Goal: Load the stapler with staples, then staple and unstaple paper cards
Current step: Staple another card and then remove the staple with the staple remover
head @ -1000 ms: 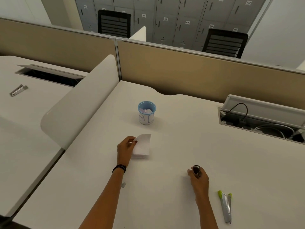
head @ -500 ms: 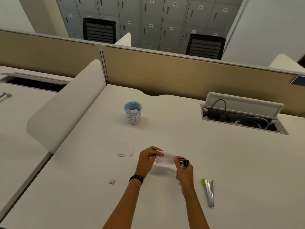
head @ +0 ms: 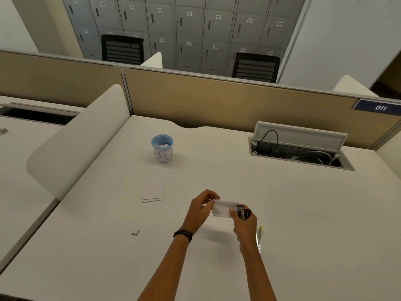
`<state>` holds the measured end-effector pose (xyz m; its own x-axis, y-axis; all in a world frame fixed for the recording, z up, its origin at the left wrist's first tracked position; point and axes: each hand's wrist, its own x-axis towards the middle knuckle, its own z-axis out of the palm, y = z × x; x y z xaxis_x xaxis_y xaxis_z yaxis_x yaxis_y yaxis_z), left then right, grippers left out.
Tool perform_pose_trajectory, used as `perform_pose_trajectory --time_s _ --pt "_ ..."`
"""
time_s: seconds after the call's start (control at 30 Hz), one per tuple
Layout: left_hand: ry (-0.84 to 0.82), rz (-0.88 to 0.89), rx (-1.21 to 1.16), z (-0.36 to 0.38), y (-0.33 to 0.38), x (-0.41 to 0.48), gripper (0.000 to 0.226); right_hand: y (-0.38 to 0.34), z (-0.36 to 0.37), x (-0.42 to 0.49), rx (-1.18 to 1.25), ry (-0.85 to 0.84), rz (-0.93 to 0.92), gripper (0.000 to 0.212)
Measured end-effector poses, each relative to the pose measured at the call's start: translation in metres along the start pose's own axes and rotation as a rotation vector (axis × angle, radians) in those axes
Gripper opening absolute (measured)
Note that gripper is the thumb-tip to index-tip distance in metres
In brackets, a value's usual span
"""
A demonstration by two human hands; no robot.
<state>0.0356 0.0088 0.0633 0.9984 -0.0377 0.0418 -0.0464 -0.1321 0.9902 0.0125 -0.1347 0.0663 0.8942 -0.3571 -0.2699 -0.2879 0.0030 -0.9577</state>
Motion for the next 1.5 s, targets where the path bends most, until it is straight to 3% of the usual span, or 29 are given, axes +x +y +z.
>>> perform_pose_trajectory --time_s 0.1,0.4,0.7,0.87,1.07,1.13,1.37,1.5 --pt "-0.025 0.028 0.077 0.006 0.002 -0.003 0.018 -0.003 -0.009 -0.005 -0.057 -0.031 -0.072 0.013" --pt "-0.166 -0.028 0.189 0.016 0.005 -0.012 0.017 -0.011 -0.026 -0.007 -0.32 -0.113 -0.31 0.024" --pt "-0.032 -0.076 0.043 0.03 0.017 -0.021 0.008 0.0 -0.038 -0.007 -0.059 -0.09 -0.093 0.022" --pt "-0.03 -0.103 0.001 0.035 0.018 -0.028 0.003 -0.003 -0.043 -0.01 -0.023 -0.081 -0.109 0.018" --pt "-0.157 -0.108 -0.017 0.031 0.022 -0.032 0.011 -0.004 -0.047 -0.013 -0.041 -0.118 -0.177 0.009" --pt "-0.176 -0.117 -0.047 0.031 0.023 -0.032 0.018 -0.006 -0.048 -0.013 -0.062 -0.135 -0.214 0.015" --pt "-0.158 -0.148 -0.083 0.034 0.034 -0.031 0.033 -0.012 -0.05 -0.014 -0.16 -0.164 -0.349 0.033" --pt "-0.124 -0.162 -0.1 0.034 0.033 -0.028 0.035 -0.013 -0.049 -0.012 -0.134 -0.151 -0.321 0.025"
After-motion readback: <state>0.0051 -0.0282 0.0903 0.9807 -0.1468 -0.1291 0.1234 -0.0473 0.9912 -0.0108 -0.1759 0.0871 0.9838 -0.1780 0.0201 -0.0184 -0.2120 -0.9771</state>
